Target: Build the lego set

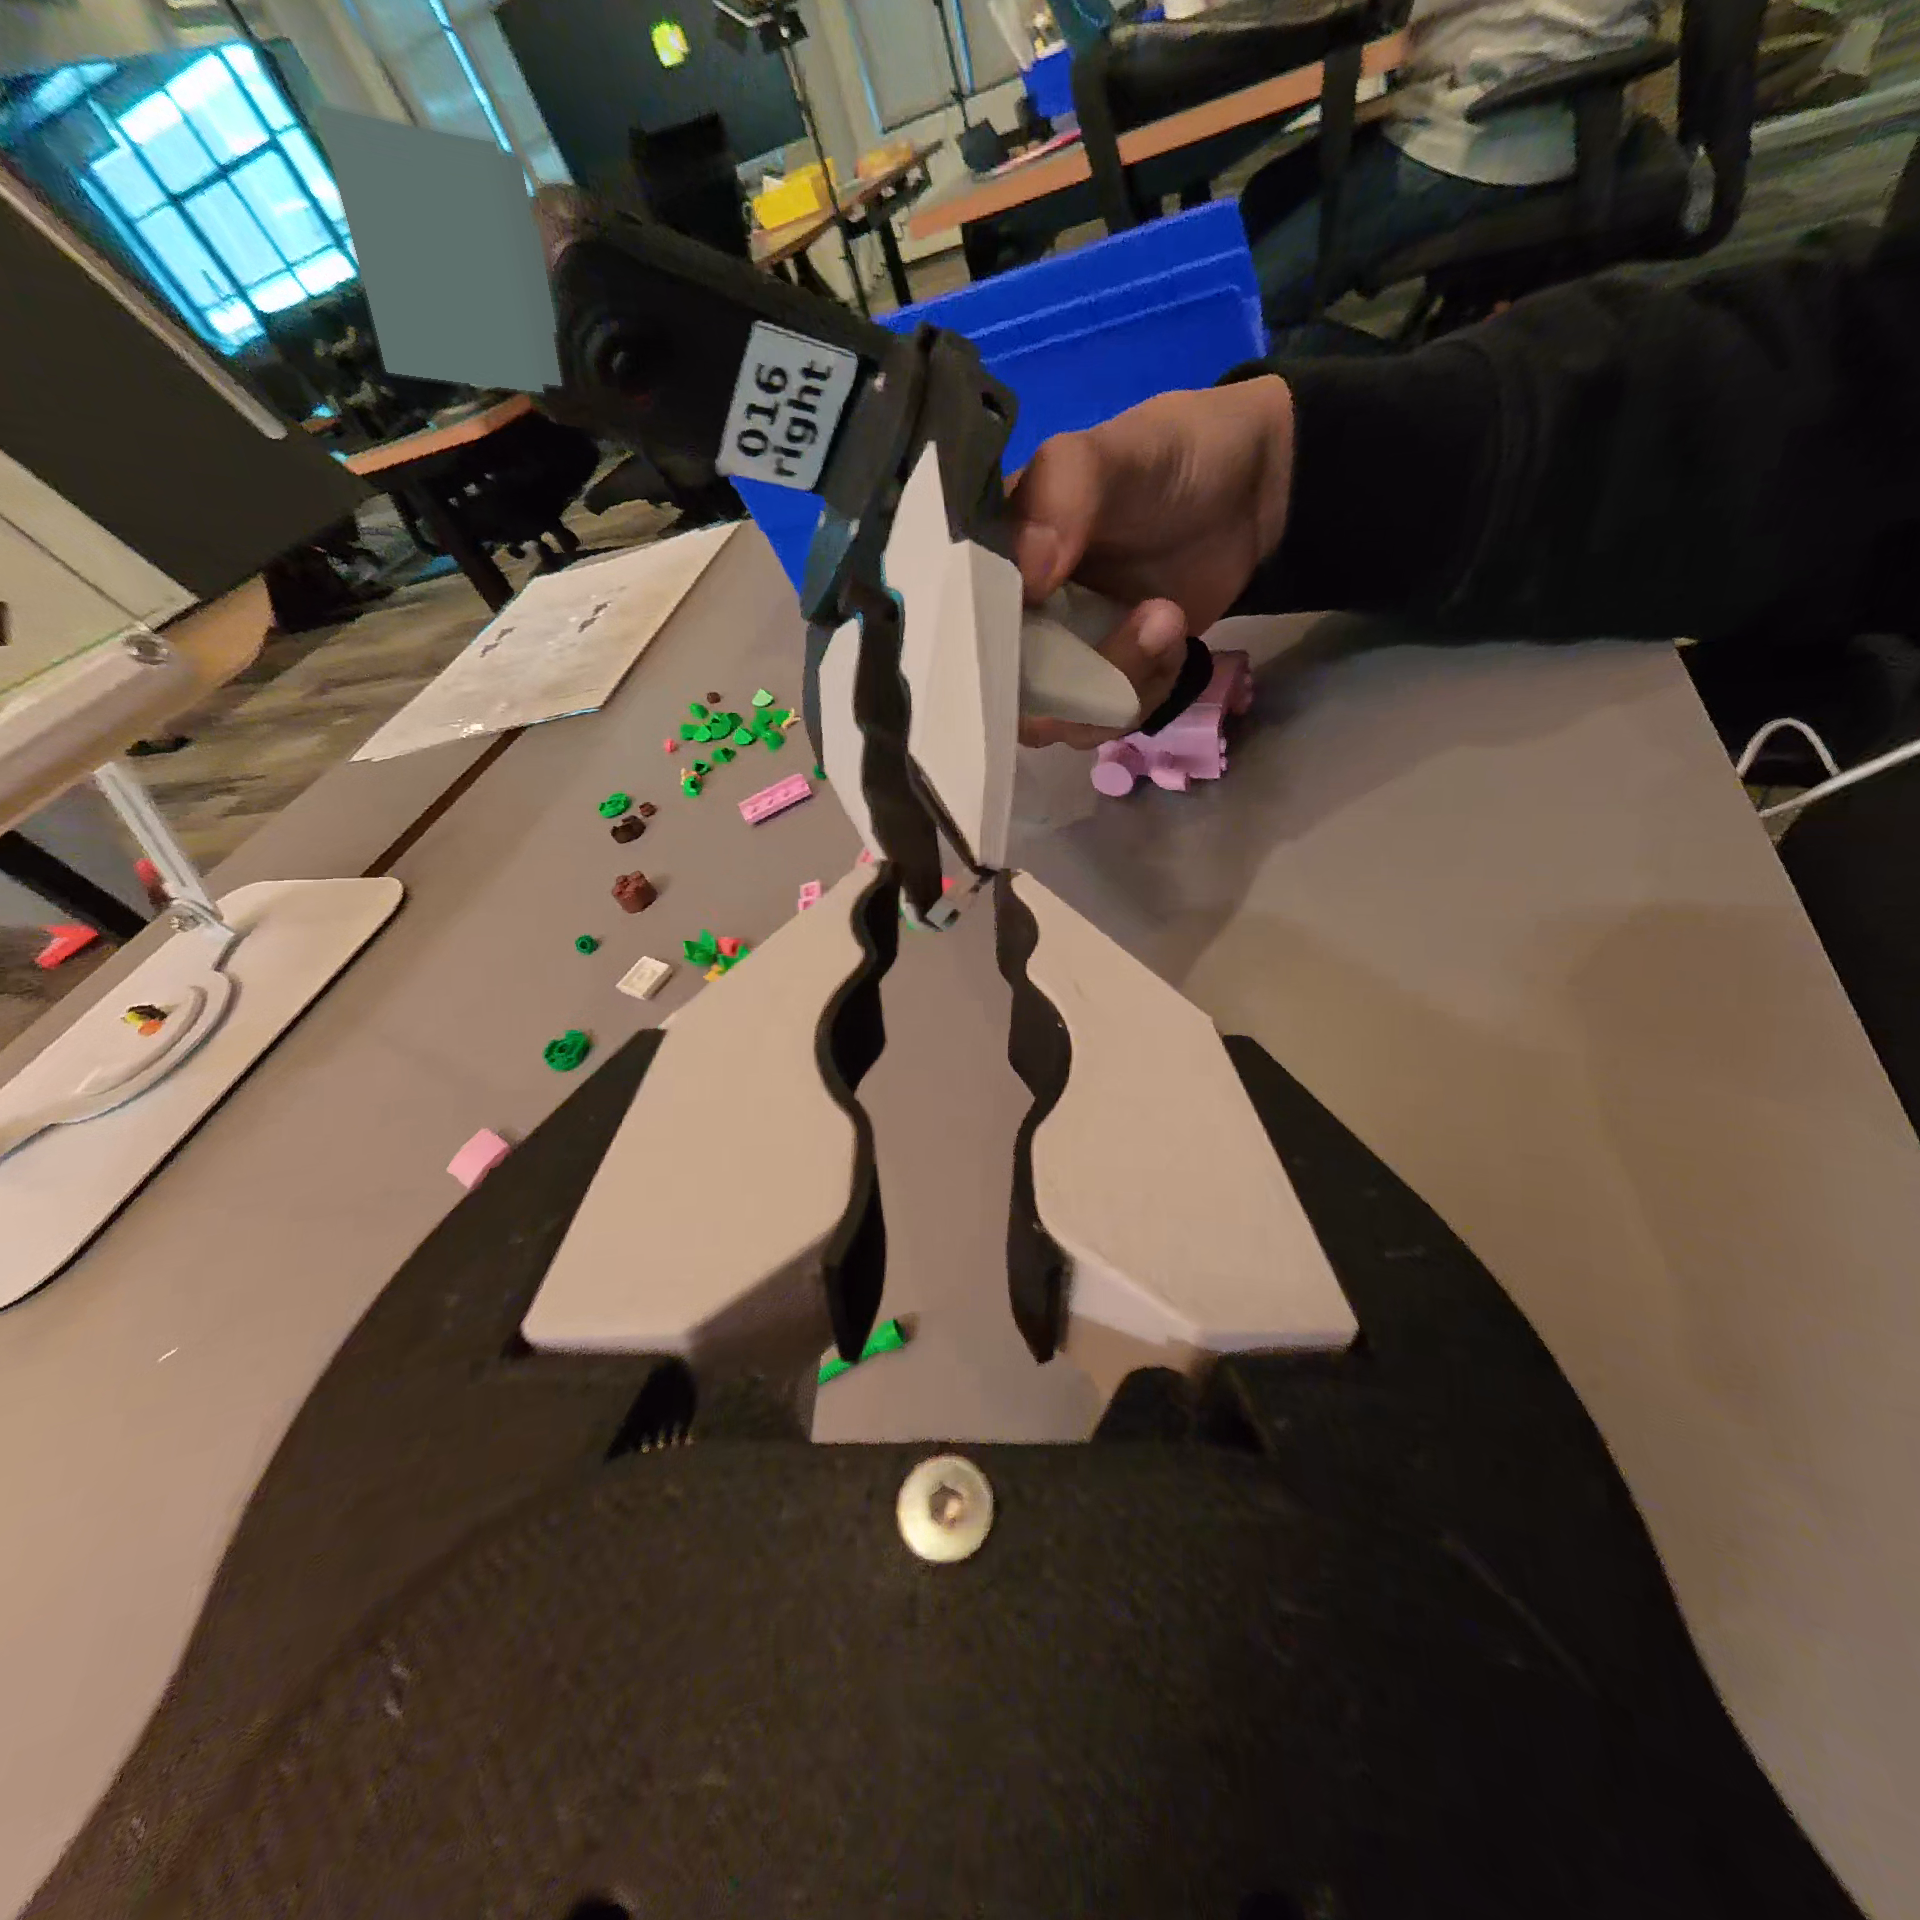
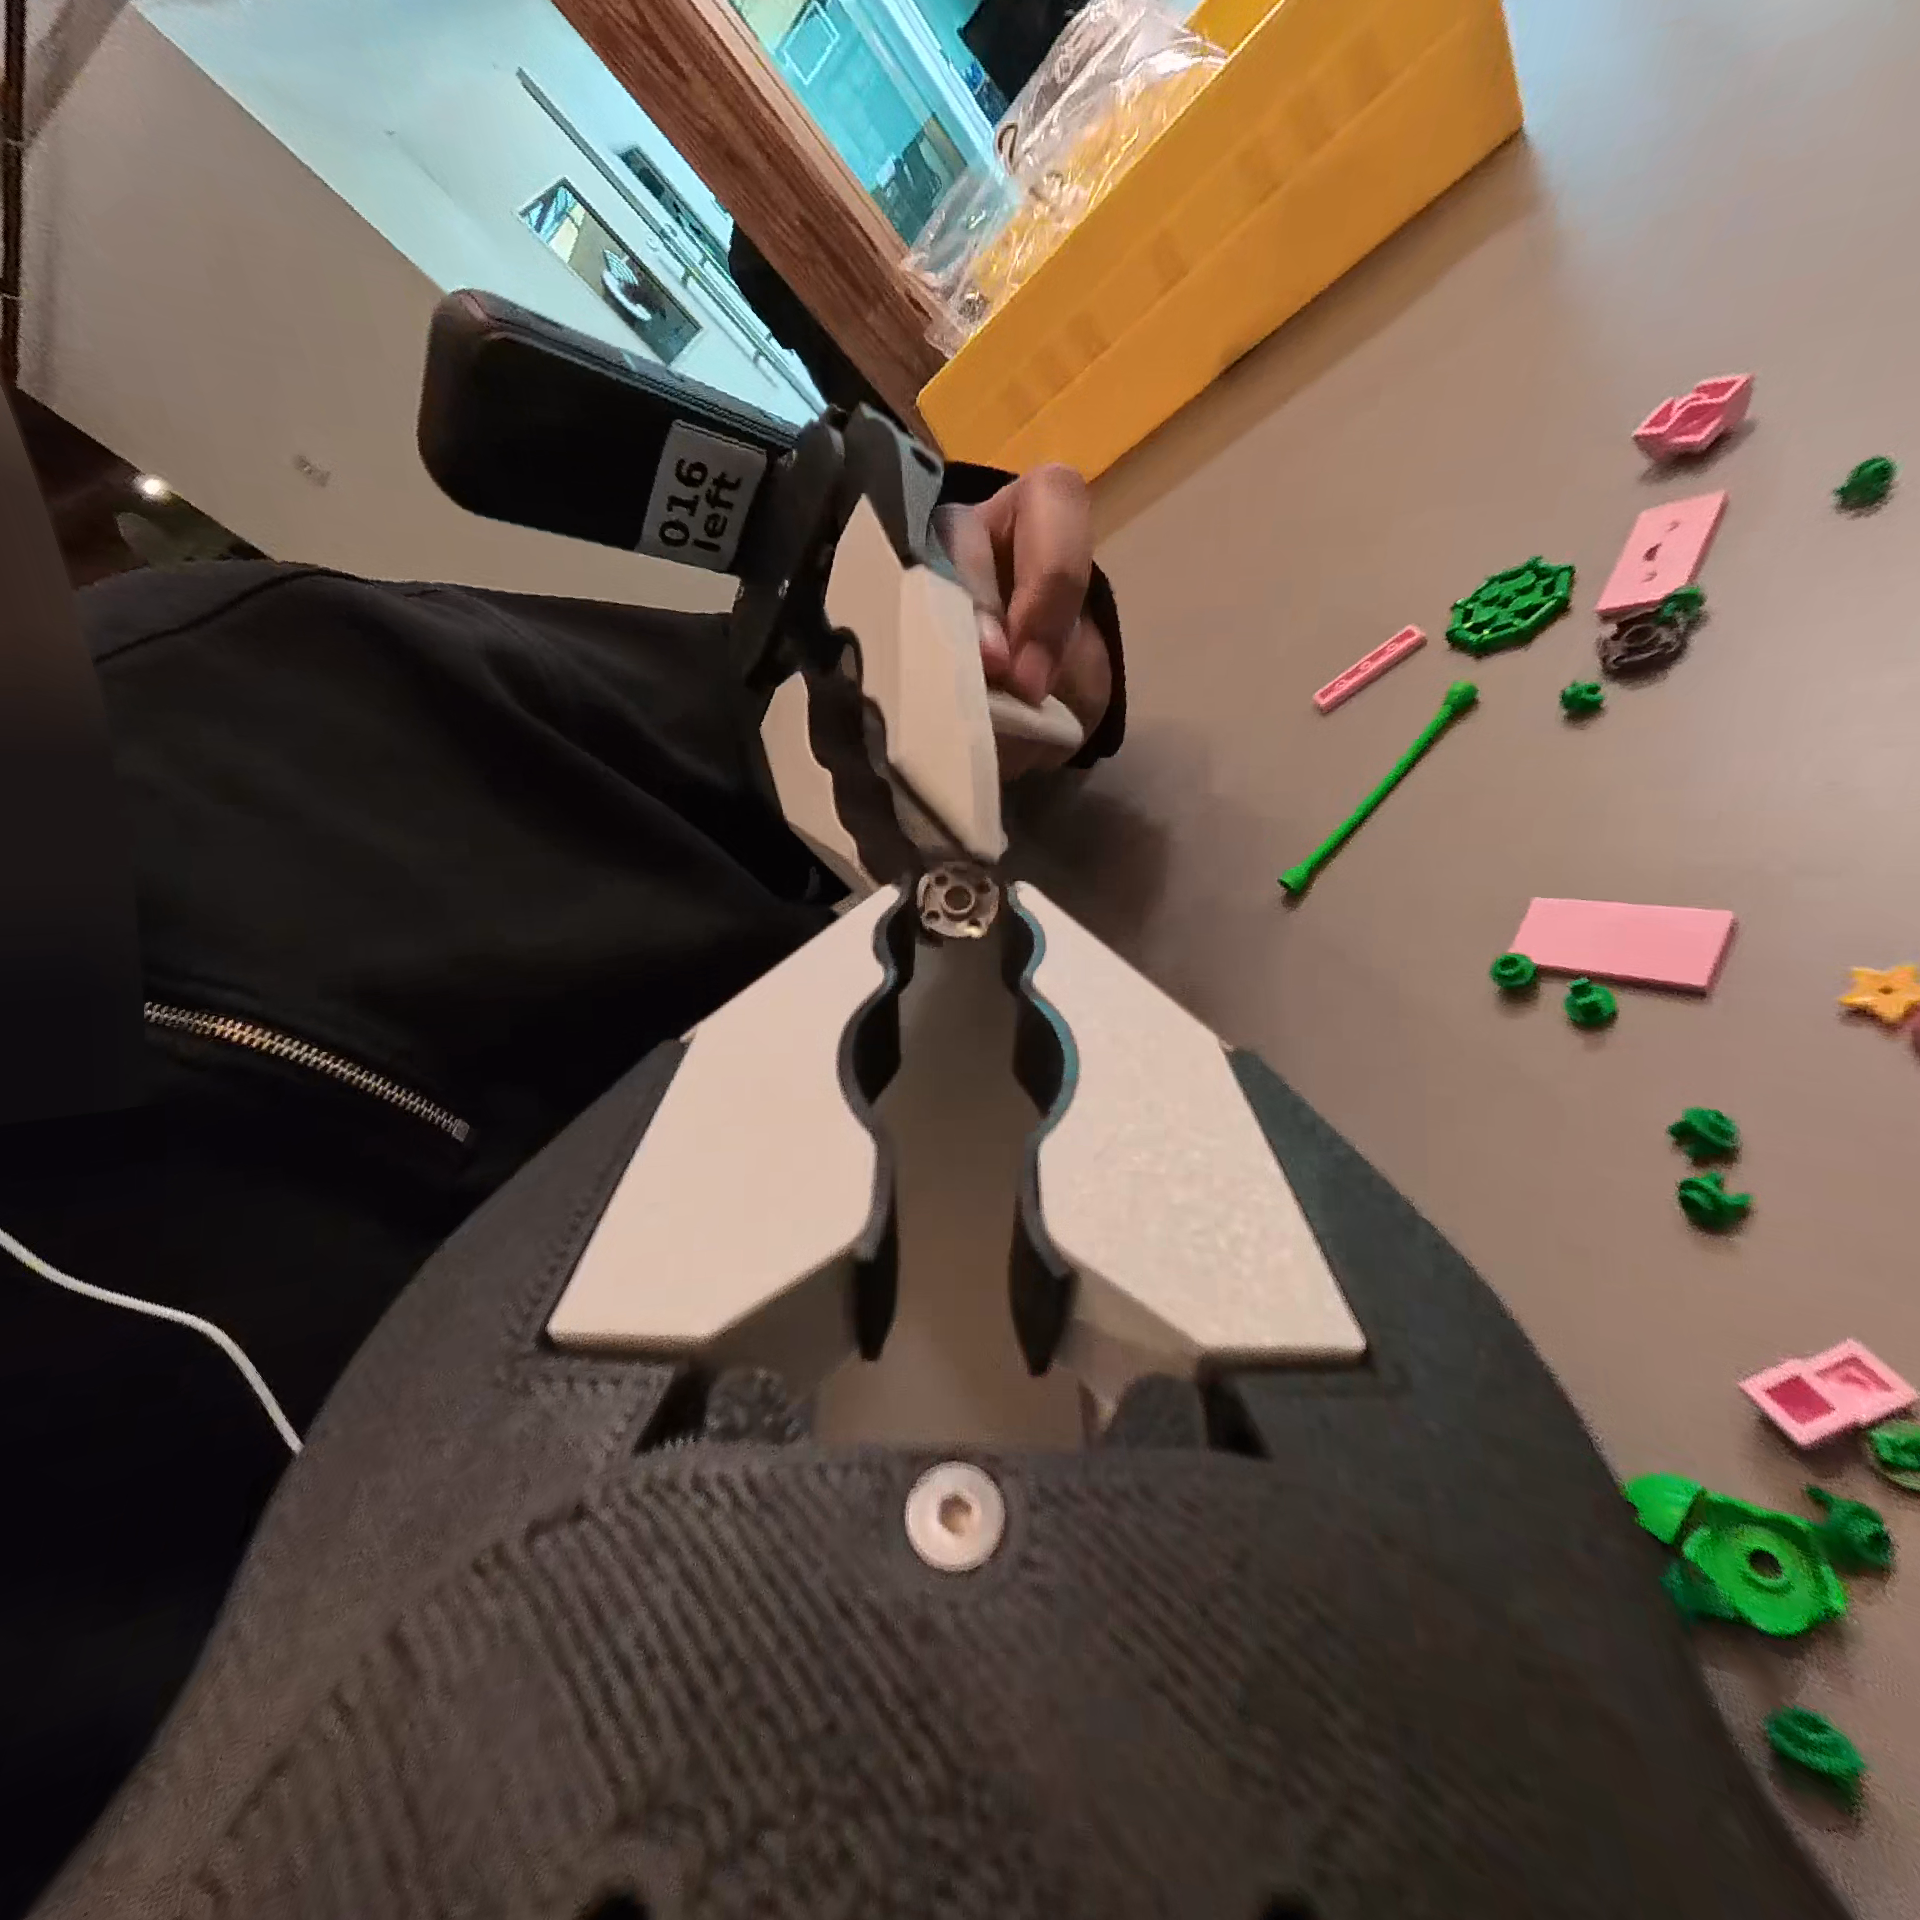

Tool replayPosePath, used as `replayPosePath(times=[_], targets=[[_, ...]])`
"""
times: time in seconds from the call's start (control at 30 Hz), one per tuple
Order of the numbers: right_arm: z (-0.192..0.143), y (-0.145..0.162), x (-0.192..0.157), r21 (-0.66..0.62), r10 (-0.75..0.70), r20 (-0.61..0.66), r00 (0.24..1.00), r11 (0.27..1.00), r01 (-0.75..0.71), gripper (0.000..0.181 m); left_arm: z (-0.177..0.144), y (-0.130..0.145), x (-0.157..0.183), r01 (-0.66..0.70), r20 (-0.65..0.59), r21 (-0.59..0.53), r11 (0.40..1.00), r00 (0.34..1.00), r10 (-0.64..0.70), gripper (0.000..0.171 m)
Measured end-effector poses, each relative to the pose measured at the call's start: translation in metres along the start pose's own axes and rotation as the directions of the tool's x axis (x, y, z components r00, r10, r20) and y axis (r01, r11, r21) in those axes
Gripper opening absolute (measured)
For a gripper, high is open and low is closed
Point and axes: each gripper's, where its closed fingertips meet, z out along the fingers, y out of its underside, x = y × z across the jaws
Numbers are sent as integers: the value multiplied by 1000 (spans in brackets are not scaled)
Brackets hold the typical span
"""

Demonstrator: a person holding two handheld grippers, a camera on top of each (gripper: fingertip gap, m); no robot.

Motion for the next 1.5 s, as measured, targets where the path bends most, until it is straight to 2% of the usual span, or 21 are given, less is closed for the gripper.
replayPosePath(times=[0.07,0.13,0.2,0.27,0.33,0.37,0.4,0.47,0.53,0.57,0.6,0.63,0.67,0.73,0.8,1.0,1.1,1.2,1.43,1.5], targets=[[0,-2,1,14,7,0,1000,1000,-7,14,1,3,1,0,-9,-13,1000,1000,0,5],[-1,-6,3,46,-8,-5,1000,999,8,14,0,3,-3,10,16,-17,1000,1000,-9,2],[-4,-17,0,115,-39,-10,999,993,40,25,-1,2,-10,50,37,-9,999,998,-50,1],[-10,-31,-5,190,-129,-44,991,972,135,30,-3,-1,-19,144,53,20,989,988,-145,1],[-18,-48,-4,253,-294,-210,932,905,342,37,-5,-6,-29,322,32,79,943,945,-325,1],[-22,-53,-2,228,-402,-335,852,843,487,41,-6,-9,-33,431,-8,109,896,901,-433,1],[-24,-55,1,139,-507,-462,728,769,624,44,-6,-11,-35,541,-67,130,831,841,-537,1],[-26,-51,13,-165,-677,-618,400,609,776,39,-4,-11,-34,709,-185,126,694,704,-686,1],[-25,-50,15,-376,-753,-647,120,452,809,32,0,-4,-36,788,-217,114,605,614,-759,1],[-22,-50,14,-430,-765,-642,37,400,810,28,1,-3,-37,809,-231,112,577,586,-777,1],[-19,-48,13,-465,-778,-628,-8,367,806,20,2,-2,-37,826,-236,110,554,563,-792,1],[-15,-46,12,-476,-787,-616,-23,349,807,16,3,0,-39,839,-232,110,533,543,-807,1],[-12,-44,11,-469,-794,-608,-7,352,810,25,3,2,-41,849,-226,117,515,528,-819,1],[-9,-41,11,-444,-797,-602,52,388,808,32,1,0,-45,866,-238,138,481,500,-832,1],[-9,-40,14,-442,-794,-604,72,409,799,34,0,0,-48,876,-246,149,458,482,-841,1],[-10,-38,24,-494,-794,-606,47,423,759,28,-1,-6,-44,913,-339,139,385,409,-847,1],[-8,-39,19,-478,-791,-609,51,418,772,14,-1,-6,-43,909,-337,135,394,416,-844,1],[-9,-39,19,-466,-785,-615,77,440,767,15,-2,-8,-42,900,-341,140,413,435,-833,1],[-9,-39,17,-468,-788,-611,77,439,767,14,-3,-11,-39,881,-340,138,453,472,-814,2],[-11,-39,16,-463,-789,-607,91,445,767,14,-4,-11,-38,864,-336,135,485,500,-798,15]])
